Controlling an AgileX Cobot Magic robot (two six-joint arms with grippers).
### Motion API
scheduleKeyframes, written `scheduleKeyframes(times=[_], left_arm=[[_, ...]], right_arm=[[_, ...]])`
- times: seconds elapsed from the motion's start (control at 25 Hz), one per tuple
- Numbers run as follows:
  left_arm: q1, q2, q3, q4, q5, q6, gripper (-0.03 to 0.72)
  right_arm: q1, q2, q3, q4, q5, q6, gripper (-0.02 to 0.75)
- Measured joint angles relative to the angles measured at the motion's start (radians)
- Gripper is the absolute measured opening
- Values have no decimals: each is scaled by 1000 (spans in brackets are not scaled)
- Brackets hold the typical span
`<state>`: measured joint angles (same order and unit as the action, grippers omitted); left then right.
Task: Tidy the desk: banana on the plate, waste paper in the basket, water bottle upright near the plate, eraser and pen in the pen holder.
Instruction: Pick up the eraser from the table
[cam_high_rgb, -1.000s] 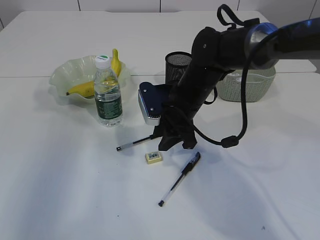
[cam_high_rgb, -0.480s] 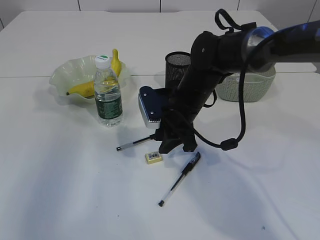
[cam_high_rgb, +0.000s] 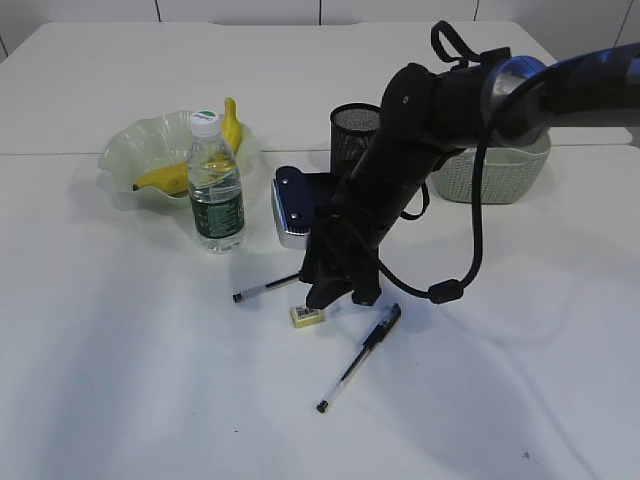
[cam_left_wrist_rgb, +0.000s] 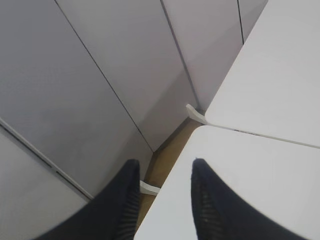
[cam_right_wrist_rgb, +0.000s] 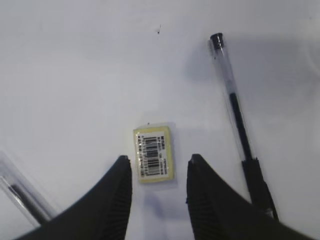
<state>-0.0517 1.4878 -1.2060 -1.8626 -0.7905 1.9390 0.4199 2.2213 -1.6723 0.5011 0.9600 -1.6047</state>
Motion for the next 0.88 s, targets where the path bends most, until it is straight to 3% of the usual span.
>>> scheduleKeyframes(times=[0.56, 0.88], left_arm=[[0, 0, 0, 0, 0, 0, 238], [0, 0, 0, 0, 0, 0, 237]], right_arm=[[0, 0, 0, 39, -2, 83, 289], [0, 0, 0, 68, -10, 83, 379]])
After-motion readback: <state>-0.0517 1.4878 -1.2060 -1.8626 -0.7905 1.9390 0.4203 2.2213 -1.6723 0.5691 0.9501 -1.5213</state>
